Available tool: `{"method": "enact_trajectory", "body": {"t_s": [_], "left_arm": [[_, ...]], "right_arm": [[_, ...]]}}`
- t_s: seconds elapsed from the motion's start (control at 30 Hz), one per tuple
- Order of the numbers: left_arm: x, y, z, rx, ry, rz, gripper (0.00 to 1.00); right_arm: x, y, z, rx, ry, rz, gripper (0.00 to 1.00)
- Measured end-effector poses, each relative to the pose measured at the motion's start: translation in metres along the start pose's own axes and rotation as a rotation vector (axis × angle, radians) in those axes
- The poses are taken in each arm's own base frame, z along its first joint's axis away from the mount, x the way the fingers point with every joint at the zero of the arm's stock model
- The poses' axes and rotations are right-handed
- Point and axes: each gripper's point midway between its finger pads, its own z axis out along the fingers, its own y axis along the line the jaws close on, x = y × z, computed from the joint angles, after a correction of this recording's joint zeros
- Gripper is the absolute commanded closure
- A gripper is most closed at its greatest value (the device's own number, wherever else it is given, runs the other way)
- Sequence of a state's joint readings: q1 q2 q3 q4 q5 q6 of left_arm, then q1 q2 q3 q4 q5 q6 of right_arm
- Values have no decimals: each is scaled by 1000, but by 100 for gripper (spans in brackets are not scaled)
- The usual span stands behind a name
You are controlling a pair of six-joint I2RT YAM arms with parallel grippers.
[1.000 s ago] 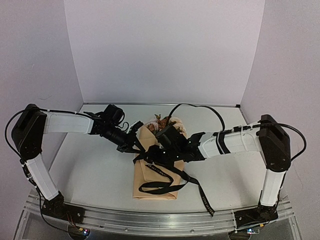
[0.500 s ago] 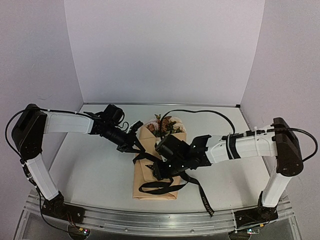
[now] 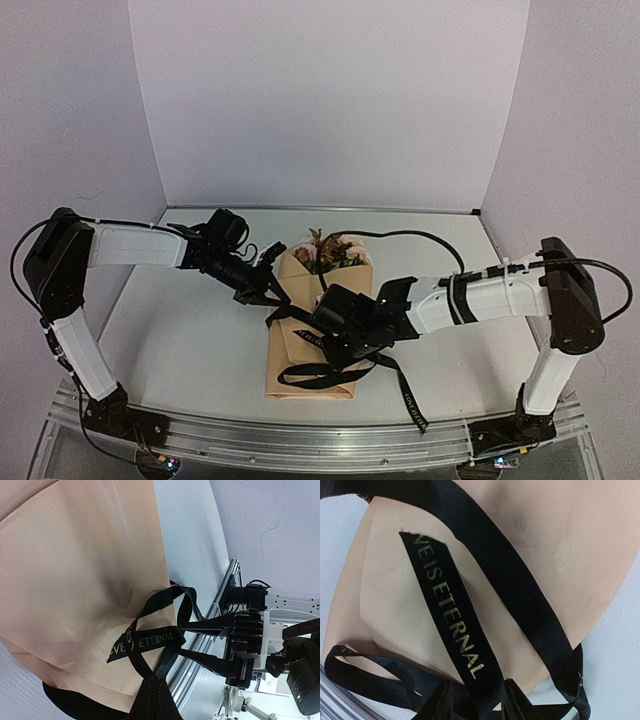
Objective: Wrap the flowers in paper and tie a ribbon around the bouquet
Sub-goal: Cross the ribbon over the folded bouquet.
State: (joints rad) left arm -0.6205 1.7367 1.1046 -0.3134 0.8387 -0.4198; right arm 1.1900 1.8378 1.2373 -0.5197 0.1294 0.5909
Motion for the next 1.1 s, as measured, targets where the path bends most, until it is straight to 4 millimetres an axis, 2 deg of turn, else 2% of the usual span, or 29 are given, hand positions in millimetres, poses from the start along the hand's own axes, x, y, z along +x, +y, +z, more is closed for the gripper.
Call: {"method": "enact_trajectory", "body": {"t_s": [0.07,0.2,0.3,0.5,0.7,0.93,1.1], "left_arm": [[0,0,0,0,0,0,100],[0,0,0,0,0,0,100],[0,0,0,1,0,0,100],[1,-1,0,7,3,0,100],[2,-4,0,21,10,0,100],[10,3,2,14,24,-26,100],[19,11,5,8,36,-69,100]], "right_arm": [[1,-1,4,12,5,-6,74],[4,-2,9,27,20,-15,93],[1,1,9,26,18,-15,97],[-22,19,7,-2,-19,8,97],[-45,41,19,-30,-44,29,97],[-54,38,41,2,-38,91,94],[-70,32,40,35,-86,141,86]]}}
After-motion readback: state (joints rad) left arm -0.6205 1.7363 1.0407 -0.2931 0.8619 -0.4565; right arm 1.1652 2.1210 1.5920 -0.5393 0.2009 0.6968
